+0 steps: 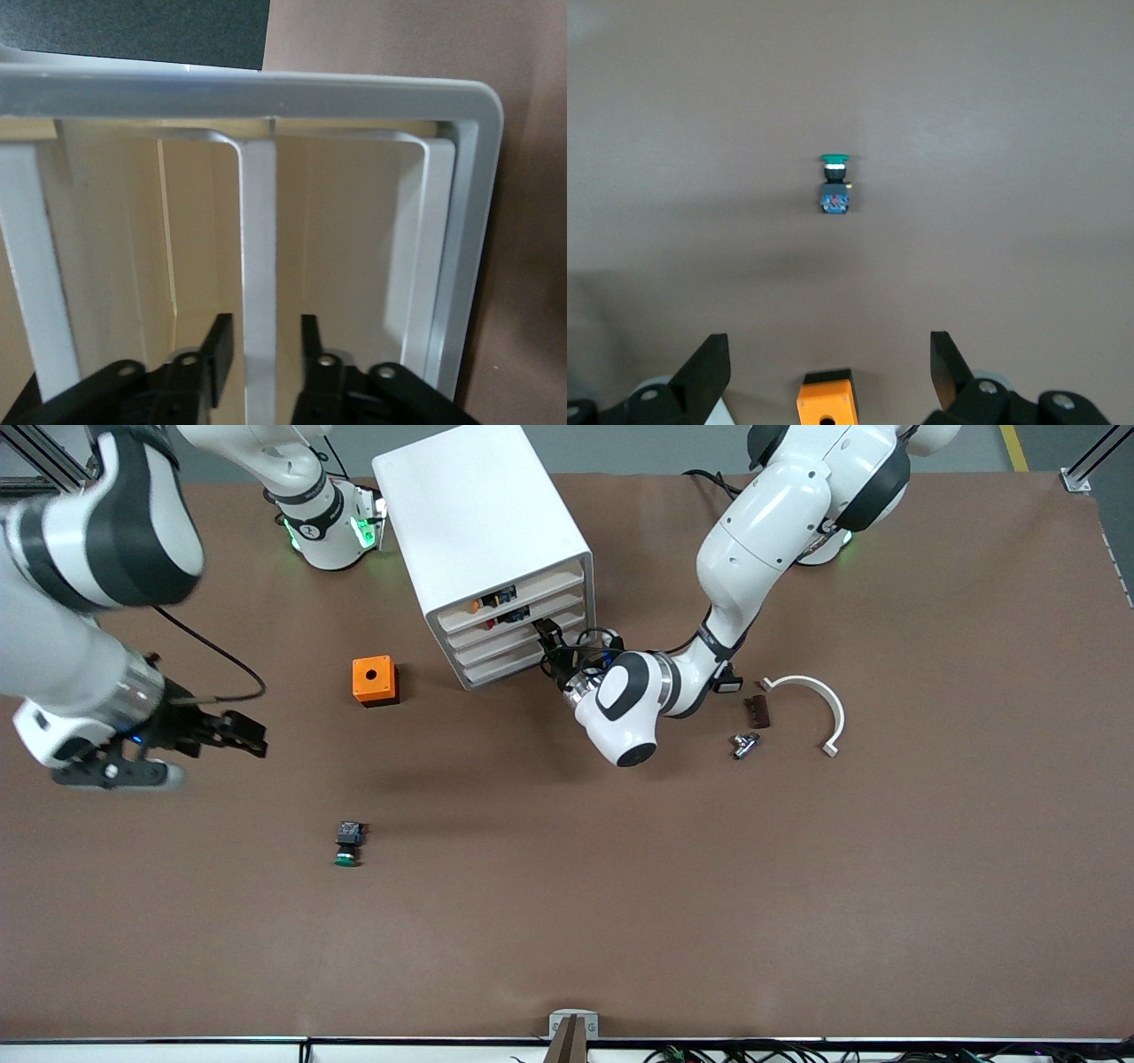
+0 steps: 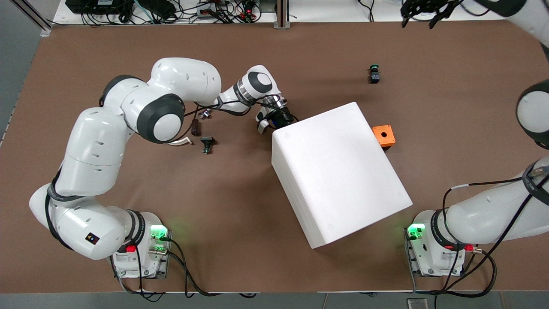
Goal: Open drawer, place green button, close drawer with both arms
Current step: 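Pull the drawer open with the left gripper while the right gripper reaches the button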
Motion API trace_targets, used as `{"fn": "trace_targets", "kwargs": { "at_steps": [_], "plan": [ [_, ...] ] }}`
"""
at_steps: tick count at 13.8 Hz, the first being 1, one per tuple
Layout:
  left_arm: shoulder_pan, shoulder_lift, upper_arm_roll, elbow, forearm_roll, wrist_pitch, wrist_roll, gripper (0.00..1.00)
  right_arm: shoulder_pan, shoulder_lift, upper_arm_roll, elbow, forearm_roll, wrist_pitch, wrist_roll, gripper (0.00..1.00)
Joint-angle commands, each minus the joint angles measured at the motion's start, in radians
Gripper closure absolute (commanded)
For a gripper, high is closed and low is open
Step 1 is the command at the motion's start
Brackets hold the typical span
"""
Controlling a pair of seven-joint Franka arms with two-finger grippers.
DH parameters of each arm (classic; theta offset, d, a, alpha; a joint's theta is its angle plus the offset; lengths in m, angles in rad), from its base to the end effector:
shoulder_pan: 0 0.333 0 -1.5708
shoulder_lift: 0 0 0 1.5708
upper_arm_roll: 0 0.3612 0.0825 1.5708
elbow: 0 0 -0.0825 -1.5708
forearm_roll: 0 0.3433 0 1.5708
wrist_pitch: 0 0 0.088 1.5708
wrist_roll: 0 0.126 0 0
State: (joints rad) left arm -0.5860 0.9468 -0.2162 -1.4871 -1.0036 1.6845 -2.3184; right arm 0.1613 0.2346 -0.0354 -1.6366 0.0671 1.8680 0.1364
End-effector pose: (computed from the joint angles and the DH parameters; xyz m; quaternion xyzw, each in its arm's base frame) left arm 0.4077 -0.5195 0.1791 -0.4002 -0.6943 0.5134 0.3069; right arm 0.5983 0.0842 0.5163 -0.9995 0.0146 0.0051 0.0275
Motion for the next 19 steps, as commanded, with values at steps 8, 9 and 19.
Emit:
{"fn": "trace_targets", "kwargs": {
  "at_steps": [8, 9, 19],
  "plan": [
    [0.081, 0.024, 0.046, 0.137, -0.006, -0.016, 0.083, 1.00, 0.030, 0.380, -0.005, -0.014, 0.019, 0.356, 0.054, 0.00],
    [0.103, 0.024, 0.060, 0.148, -0.006, -0.014, 0.103, 1.00, 0.027, 0.405, -0.005, -0.015, 0.031, 0.374, 0.057, 0.00],
    [0.178, 0.009, 0.080, 0.169, -0.003, -0.008, 0.217, 0.00, 0.032, 0.460, -0.006, -0.057, 0.111, 0.474, 0.057, 0.38]
  ]
}}
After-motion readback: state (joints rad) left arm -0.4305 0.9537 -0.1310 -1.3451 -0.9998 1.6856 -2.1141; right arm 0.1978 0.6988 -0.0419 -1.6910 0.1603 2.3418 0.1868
